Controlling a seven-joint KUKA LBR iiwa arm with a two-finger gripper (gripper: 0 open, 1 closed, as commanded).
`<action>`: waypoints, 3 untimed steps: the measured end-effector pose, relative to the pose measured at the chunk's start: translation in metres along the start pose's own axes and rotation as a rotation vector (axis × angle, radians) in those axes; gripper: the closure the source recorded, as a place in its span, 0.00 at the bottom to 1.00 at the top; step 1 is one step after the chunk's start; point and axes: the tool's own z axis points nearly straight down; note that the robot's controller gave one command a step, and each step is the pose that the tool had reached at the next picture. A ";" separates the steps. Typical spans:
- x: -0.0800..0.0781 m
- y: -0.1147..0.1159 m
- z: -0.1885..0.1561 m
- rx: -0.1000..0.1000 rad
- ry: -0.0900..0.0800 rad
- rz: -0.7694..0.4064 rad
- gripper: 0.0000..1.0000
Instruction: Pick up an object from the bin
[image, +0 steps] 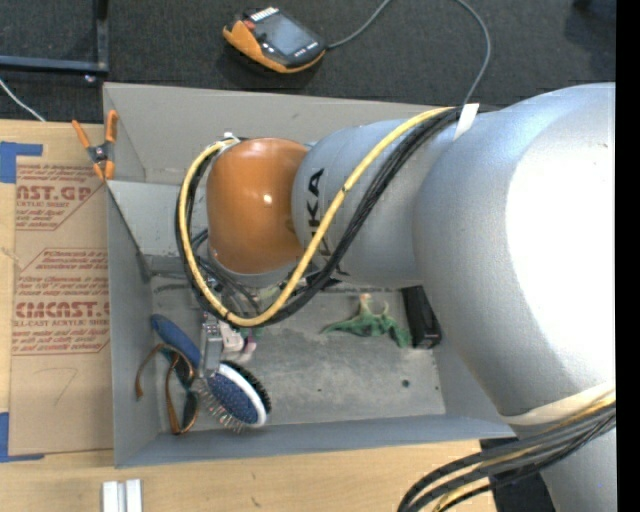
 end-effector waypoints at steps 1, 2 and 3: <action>-0.002 -0.001 -0.005 -0.002 -0.007 0.002 0.00; 0.025 0.029 0.061 0.002 0.004 0.282 0.00; 0.020 0.017 -0.011 -0.004 -0.012 0.198 0.00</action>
Offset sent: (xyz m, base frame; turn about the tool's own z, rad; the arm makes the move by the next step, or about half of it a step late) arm -0.0232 0.0274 -0.0579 0.2841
